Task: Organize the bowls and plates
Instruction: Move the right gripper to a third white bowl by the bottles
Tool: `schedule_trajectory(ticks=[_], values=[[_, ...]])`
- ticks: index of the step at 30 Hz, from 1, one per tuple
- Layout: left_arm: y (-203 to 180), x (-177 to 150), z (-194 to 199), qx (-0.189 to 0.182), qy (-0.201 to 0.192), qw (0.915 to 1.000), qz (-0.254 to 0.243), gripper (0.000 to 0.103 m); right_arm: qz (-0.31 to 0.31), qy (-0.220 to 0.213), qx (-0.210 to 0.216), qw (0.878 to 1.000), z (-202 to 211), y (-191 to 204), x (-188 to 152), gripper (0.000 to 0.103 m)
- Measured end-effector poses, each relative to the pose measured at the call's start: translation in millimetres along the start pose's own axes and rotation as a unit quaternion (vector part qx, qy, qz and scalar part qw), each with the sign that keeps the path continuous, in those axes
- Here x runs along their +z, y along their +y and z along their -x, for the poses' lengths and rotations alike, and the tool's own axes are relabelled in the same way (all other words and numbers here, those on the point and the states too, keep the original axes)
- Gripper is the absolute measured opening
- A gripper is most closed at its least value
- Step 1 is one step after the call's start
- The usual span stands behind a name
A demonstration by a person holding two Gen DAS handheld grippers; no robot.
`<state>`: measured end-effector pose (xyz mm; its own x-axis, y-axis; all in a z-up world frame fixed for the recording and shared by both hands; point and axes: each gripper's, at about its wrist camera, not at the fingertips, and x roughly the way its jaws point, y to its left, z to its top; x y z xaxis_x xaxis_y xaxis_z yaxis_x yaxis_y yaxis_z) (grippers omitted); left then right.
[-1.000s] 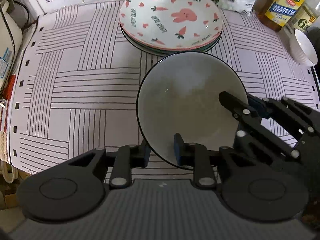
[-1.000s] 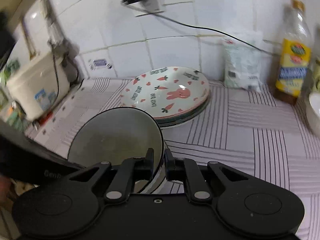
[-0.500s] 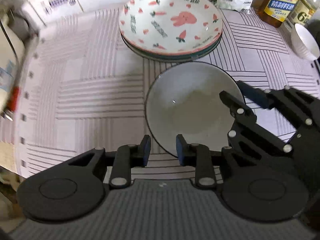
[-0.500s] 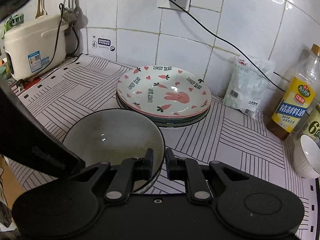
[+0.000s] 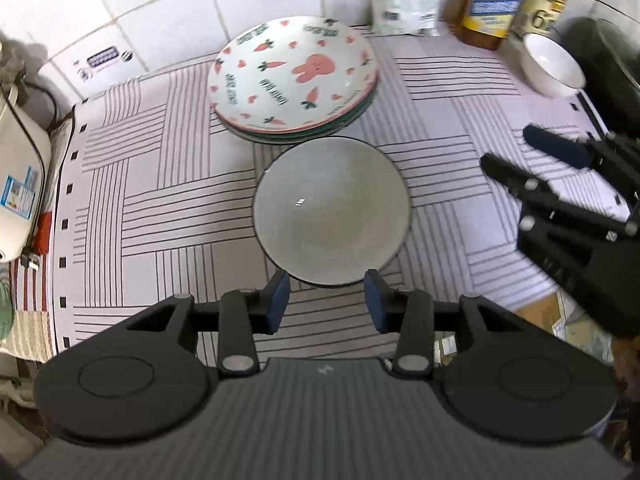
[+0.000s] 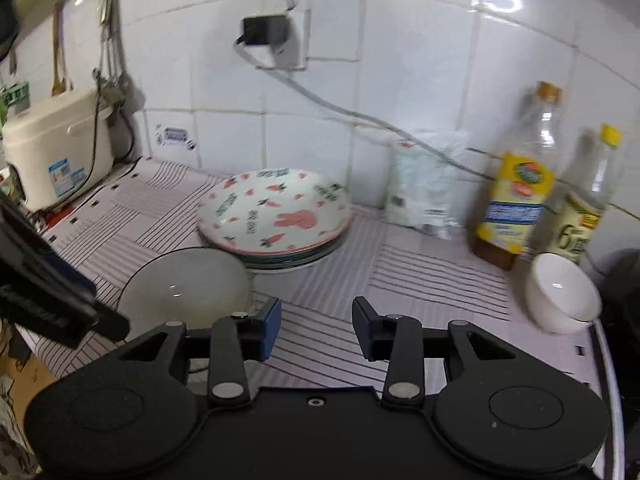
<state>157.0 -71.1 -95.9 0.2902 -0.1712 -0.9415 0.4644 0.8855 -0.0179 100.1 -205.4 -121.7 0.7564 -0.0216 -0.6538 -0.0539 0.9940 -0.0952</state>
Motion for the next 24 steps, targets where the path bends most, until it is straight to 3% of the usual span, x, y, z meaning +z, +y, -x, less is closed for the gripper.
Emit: schedule_trajectory(ticks=[5, 11, 13, 19, 24], values=[[-19.4, -4.1, 9.6, -0.008, -0.003, 0.9999, -0.010, 0.043, -0.010, -0.011, -0.011, 1.000, 24.0, -25.7, -1.6, 0.052], [-51.1, 2.8, 19.4, -0.022, -0.012, 0.9991, -0.034, 0.053, -0.008, -0.010, -0.027, 1.000, 45.5, -50.2, -7.4, 0.061], [-63.0, 9.5, 22.9, -0.026, -0.018, 0.9987, -0.039, 0.059, -0.007, -0.008, -0.039, 0.999, 52.1, -58.0, -8.9, 0.068], [-96.8, 32.5, 27.1, -0.027, -0.029, 0.9977, -0.056, 0.069, -0.007, -0.001, -0.071, 0.997, 62.0, -83.5, -12.9, 0.071], [-121.6, 52.1, 26.4, -0.036, -0.048, 0.9941, -0.091, 0.070, -0.029, -0.010, -0.088, 0.996, 65.4, -111.2, -16.7, 0.072]])
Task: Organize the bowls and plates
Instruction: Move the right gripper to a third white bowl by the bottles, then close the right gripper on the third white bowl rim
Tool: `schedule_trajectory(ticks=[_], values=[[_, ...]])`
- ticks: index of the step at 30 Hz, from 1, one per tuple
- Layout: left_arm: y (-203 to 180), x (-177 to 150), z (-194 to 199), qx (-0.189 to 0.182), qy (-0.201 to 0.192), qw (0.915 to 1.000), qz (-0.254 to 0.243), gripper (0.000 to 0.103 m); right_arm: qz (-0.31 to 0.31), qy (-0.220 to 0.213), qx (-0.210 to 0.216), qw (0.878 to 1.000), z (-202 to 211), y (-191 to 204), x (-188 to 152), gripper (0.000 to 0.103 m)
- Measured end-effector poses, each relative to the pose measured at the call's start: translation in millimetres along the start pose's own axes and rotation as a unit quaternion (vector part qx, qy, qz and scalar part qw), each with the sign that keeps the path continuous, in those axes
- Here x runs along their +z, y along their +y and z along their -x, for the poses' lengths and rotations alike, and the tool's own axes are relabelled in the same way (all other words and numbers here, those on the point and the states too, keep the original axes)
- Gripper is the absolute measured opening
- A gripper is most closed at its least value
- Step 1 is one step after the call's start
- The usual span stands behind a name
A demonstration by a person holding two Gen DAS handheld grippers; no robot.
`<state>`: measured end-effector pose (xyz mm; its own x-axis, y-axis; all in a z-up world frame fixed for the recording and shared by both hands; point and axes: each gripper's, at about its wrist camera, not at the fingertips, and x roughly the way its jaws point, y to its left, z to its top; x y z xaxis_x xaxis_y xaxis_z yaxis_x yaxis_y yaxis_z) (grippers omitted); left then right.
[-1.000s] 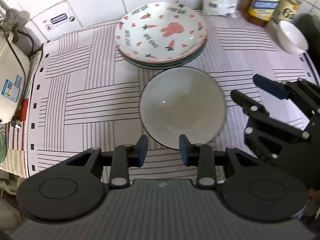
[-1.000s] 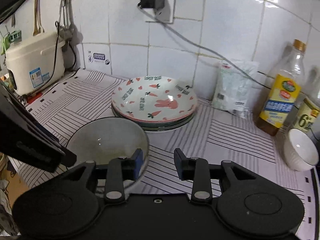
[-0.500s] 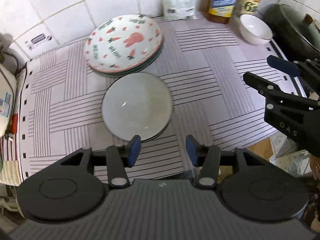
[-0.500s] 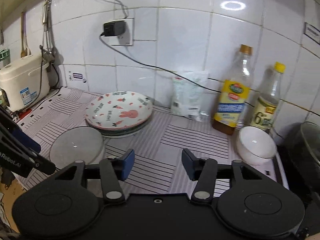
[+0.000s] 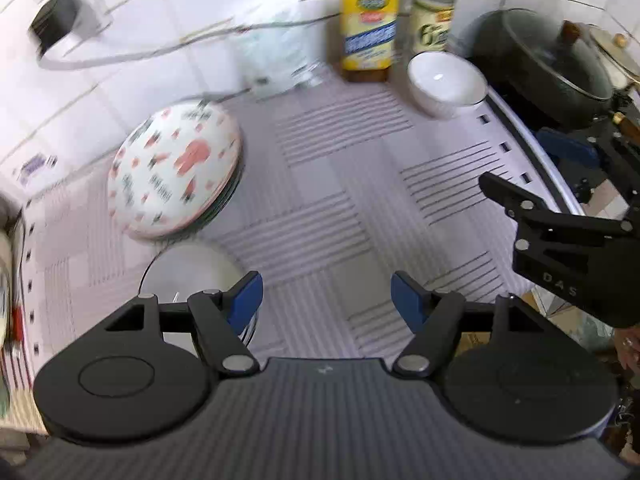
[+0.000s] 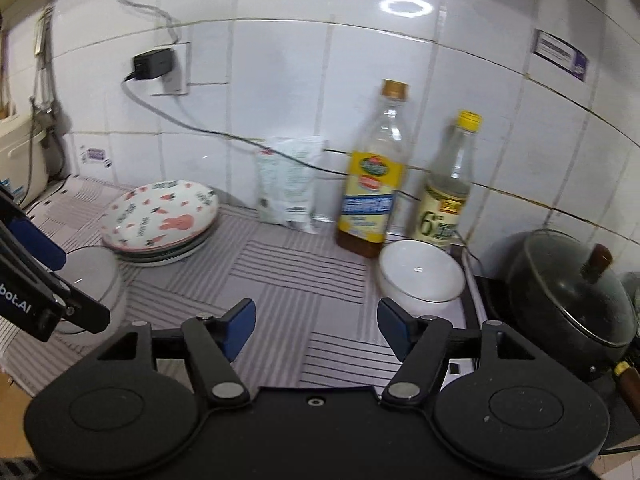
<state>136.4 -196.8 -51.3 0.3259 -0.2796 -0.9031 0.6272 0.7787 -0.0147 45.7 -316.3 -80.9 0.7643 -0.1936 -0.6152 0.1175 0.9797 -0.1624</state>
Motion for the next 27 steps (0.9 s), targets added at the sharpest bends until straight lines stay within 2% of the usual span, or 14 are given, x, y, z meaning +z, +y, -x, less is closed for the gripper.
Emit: schedule_trajectory(ticks=[6, 12, 18, 23, 25, 27], values=[[-8.1, 26.8, -21.0, -0.014, -0.010, 0.9998, -0.013, 0.070, -0.041, -0.010, -0.017, 0.999, -11.0, -33.8, -5.0, 0.072], [-13.1, 54.3, -54.2, -0.023, -0.006, 0.9997, -0.006, 0.070, -0.063, -0.012, -0.022, 0.998, -30.8, -56.5, -13.0, 0.072], [-19.3, 81.3, -84.6, -0.032, -0.011, 0.9994, -0.007, 0.070, -0.078, -0.011, -0.026, 0.997, -56.7, -61.4, -23.7, 0.073], [-30.7, 101.2, -104.9, -0.050, -0.033, 0.9982, -0.005, 0.070, -0.087, -0.026, -0.035, 0.995, -80.5, -62.5, -30.7, 0.076], [-36.5, 109.0, -112.3, -0.060, -0.046, 0.9971, -0.003, 0.070, -0.094, -0.029, -0.039, 0.994, -91.8, -63.8, -33.2, 0.080], [-41.3, 116.5, -119.1, -0.069, -0.050, 0.9964, 0.002, 0.070, -0.100, -0.031, -0.044, 0.994, -102.6, -64.4, -35.6, 0.090]])
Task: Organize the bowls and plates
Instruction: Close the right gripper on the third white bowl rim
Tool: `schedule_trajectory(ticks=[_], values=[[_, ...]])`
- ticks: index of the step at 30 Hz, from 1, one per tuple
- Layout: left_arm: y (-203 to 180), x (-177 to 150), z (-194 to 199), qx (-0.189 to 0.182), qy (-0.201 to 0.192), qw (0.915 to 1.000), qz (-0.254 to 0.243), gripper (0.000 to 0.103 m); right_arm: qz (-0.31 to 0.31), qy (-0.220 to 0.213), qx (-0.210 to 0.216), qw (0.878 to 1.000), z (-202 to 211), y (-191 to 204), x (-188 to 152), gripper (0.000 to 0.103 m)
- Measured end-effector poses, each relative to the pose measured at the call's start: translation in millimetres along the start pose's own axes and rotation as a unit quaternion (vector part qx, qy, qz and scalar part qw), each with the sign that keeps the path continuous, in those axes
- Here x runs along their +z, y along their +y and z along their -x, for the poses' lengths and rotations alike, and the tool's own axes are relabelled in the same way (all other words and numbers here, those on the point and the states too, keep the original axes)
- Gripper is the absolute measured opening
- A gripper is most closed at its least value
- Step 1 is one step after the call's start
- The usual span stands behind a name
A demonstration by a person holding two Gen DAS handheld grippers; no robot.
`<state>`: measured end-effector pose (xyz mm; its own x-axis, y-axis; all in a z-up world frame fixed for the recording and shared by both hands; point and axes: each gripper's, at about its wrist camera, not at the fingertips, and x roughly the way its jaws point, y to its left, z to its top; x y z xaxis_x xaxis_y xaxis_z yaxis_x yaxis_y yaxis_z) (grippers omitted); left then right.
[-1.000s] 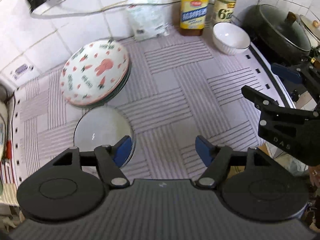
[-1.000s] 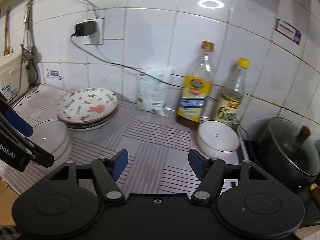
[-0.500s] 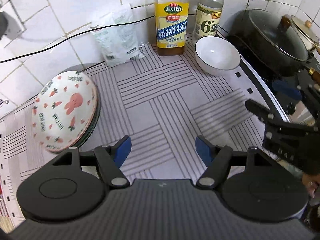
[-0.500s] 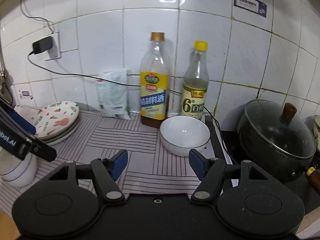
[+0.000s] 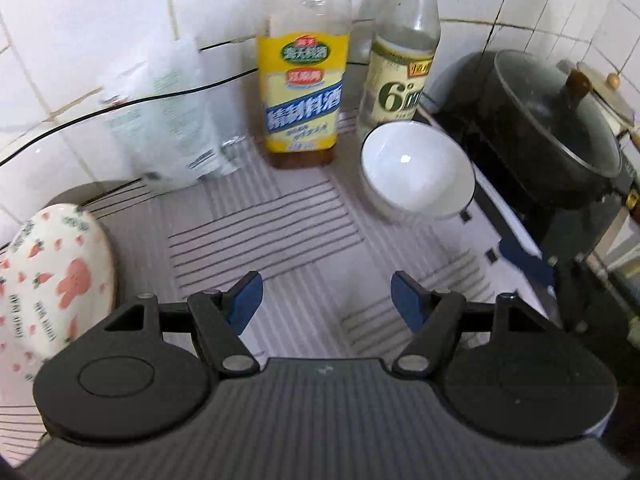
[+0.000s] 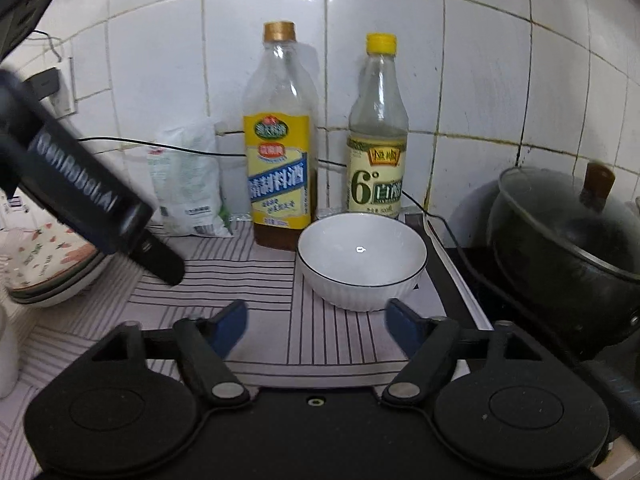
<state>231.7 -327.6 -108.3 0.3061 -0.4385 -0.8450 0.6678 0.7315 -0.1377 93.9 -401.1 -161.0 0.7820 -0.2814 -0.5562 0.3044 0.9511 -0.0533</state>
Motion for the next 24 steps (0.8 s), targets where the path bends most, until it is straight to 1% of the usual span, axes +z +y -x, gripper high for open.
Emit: schedule_trajectory(ticks=[2, 4, 7, 9, 11, 12, 14, 17, 20, 22, 24], values=[[-4.4, 7.1, -9.9, -0.015, -0.003, 0.9999, -0.004, 0.070, 0.002, -0.008, -0.001, 1.000, -9.7, 0.0, -3.4, 0.090], [-8.5, 13.9, -20.1, -0.021, -0.008, 0.9997, -0.001, 0.070, -0.001, -0.013, -0.005, 1.000, -19.1, -1.5, -4.7, 0.091], [-10.9, 21.9, -36.3, -0.029, -0.015, 0.9995, 0.006, 0.070, -0.021, -0.006, -0.014, 1.000, -34.7, -7.0, -4.9, 0.092], [-11.8, 25.5, -47.1, -0.029, -0.024, 0.9993, 0.005, 0.070, -0.049, 0.004, -0.041, 0.998, -44.8, -8.5, -6.1, 0.092], [-11.1, 28.4, -58.3, -0.024, -0.027, 0.9993, 0.006, 0.070, -0.056, 0.027, -0.058, 0.996, -56.2, -7.5, -7.8, 0.092], [-10.1, 29.5, -62.8, -0.025, -0.026, 0.9993, 0.008, 0.070, -0.056, 0.031, -0.061, 0.996, -60.0, -7.1, -9.0, 0.092], [-6.7, 31.7, -73.1, -0.030, -0.022, 0.9992, 0.017, 0.070, -0.056, 0.026, -0.061, 0.996, -64.9, -7.6, -10.9, 0.092], [-2.1, 34.6, -82.7, -0.039, -0.025, 0.9982, 0.038, 0.068, -0.057, 0.033, -0.057, 0.996, -73.5, -9.3, -9.7, 0.092], [-6.9, 39.7, -90.8, -0.039, -0.021, 0.9985, 0.031, 0.067, -0.055, 0.037, -0.020, 0.998, -80.5, -14.9, -5.7, 0.092], [-11.6, 41.9, -95.4, -0.032, -0.026, 0.9989, 0.022, 0.066, -0.060, 0.030, -0.020, 0.998, -84.2, -18.1, -3.3, 0.092], [-13.6, 44.0, -100.5, -0.034, -0.023, 0.9989, 0.020, 0.060, -0.062, 0.031, -0.028, 0.997, -89.3, -20.4, -0.3, 0.092]])
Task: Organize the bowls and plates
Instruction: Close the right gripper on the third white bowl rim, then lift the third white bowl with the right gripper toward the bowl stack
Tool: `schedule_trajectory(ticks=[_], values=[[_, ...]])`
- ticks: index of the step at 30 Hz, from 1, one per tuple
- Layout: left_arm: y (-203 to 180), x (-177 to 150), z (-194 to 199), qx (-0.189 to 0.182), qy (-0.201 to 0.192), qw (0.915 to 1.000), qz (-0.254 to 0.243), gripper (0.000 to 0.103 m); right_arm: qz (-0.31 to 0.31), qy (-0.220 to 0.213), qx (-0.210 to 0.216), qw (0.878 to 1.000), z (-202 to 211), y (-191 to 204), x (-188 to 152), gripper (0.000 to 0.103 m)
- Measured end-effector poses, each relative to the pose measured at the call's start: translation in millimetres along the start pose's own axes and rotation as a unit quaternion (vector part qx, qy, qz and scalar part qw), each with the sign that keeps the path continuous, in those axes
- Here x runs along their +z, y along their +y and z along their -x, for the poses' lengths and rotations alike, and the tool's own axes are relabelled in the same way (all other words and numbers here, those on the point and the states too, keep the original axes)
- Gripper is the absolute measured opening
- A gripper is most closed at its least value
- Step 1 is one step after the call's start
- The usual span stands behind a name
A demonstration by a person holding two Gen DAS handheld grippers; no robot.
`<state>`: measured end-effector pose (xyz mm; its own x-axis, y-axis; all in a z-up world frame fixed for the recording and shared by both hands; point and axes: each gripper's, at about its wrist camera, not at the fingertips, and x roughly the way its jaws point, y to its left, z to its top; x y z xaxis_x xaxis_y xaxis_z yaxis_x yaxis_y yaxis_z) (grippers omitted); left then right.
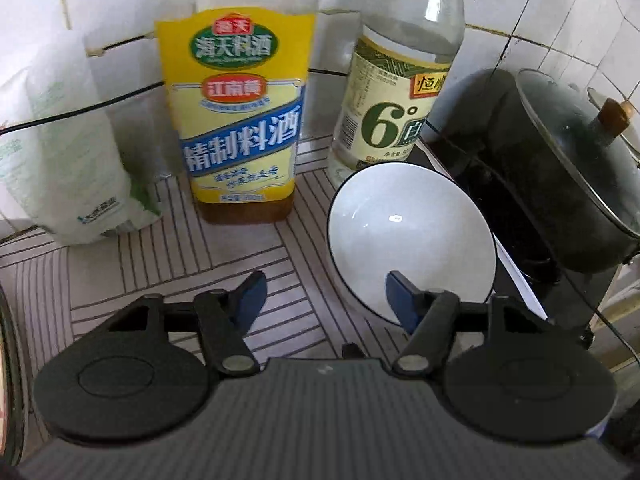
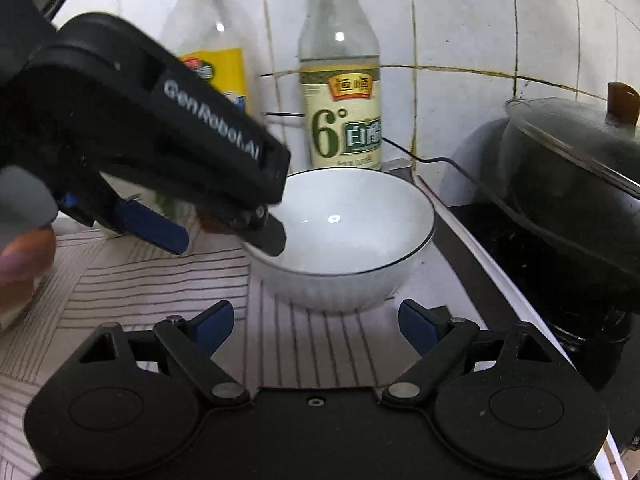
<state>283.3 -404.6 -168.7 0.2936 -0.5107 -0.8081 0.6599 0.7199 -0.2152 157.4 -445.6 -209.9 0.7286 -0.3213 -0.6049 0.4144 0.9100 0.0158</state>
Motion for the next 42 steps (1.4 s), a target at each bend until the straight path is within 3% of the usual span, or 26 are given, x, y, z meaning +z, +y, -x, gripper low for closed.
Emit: schedule_trajectory(ticks=[5, 11, 15, 24, 33, 42], values=[[-2.8, 0.1, -11.0, -0.002, 0.006, 1.0000, 0.000, 0.033, -0.011, -0.003, -0.012, 1.000, -11.0, -3.2, 4.6, 0.092], [-5.6, 1.5, -16.6, -0.006, 0.009, 0.9999, 0.012, 0.018, -0.005, -0.005, -0.012, 1.000, -11.0, -5.0, 6.6, 0.092], [-9.6, 2.0, -19.7, 0.004, 0.010, 0.9999, 0.007, 0.016, 0.008, -0.008, -0.013, 1.000, -13.7, -4.3, 5.7, 0.092], [-0.1, 2.3, -16.4, 0.001, 0.034, 0.9981, 0.052, 0.015, 0.046, -0.019, -0.025, 0.998, -17.4, 6.2, 1.2, 0.095], [8.9, -11.4, 4.2, 0.019, 0.036, 0.9978, 0.052, 0.015, 0.036, -0.025, 0.011, 0.999, -0.8, 15.0, -8.4, 0.093], [15.5, -24.3, 54.5, 0.038, 0.026, 0.9974, 0.055, 0.015, 0.035, -0.050, 0.044, 0.997, 35.9, 40.4, -18.8, 0.093]])
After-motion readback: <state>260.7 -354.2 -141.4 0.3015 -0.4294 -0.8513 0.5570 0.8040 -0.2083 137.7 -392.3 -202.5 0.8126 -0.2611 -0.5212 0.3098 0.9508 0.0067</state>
